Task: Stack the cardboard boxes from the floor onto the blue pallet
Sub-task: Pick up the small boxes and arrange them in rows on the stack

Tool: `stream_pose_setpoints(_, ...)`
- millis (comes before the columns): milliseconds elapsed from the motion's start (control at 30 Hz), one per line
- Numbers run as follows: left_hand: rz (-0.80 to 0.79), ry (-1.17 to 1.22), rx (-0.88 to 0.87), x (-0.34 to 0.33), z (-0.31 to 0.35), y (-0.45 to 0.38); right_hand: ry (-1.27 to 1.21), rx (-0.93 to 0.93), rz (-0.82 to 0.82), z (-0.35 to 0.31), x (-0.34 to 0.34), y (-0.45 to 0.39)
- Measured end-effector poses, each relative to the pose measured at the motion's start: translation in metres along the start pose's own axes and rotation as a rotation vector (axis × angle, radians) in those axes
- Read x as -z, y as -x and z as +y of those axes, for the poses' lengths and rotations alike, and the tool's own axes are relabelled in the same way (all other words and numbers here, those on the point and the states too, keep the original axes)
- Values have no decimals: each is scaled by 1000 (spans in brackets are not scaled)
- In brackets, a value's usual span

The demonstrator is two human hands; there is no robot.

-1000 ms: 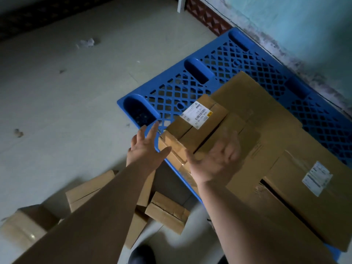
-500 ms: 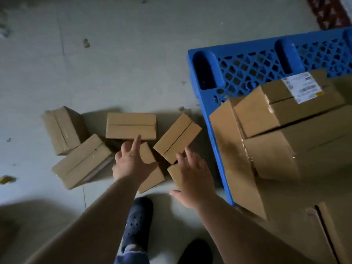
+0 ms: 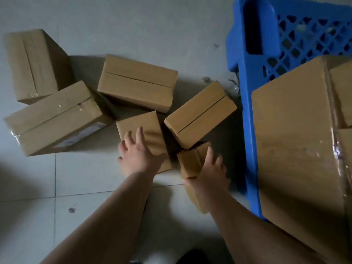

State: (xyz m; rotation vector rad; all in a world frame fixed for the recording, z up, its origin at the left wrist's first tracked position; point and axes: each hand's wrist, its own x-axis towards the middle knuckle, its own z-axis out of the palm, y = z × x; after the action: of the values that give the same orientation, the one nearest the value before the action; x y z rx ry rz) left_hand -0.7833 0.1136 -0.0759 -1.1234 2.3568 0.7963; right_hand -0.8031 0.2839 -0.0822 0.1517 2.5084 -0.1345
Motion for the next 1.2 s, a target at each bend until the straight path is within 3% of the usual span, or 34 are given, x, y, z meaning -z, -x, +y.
stream_pose_setpoints(100, 66, 165, 193, -8, -13, -16, 3, 4, 56, 2, -12, -3)
stream_pose_setpoints(233, -16, 796, 491, -25, -42, -33, -50, 26, 113, 6, -23, -3)
stream_pose_setpoints(367, -172, 1057, 481, -45, -53, -27, -137, 36, 95, 4, -28, 2)
stream_pose_setpoints(533, -235, 1153, 484, -41, -56, -23, -225, -35, 65, -7, -37, 11)
stream_pose_setpoints(733, -305, 1077, 318, -22, -63, -25, -221, -153, 58, -14, -34, 11)
stream_pose_setpoints(967, -449, 1054, 381, -20, -67, -31, -230, -195, 66, -20, -36, 10)
stream_pose_setpoints(1100, -334, 1043, 311, -7, -65, -22, -226, -193, 3, -26, -30, 17)
stream_pose_setpoints(1200, -185, 820, 327, 10, -69, -11, -254, -182, 8, -42, -17, 38)
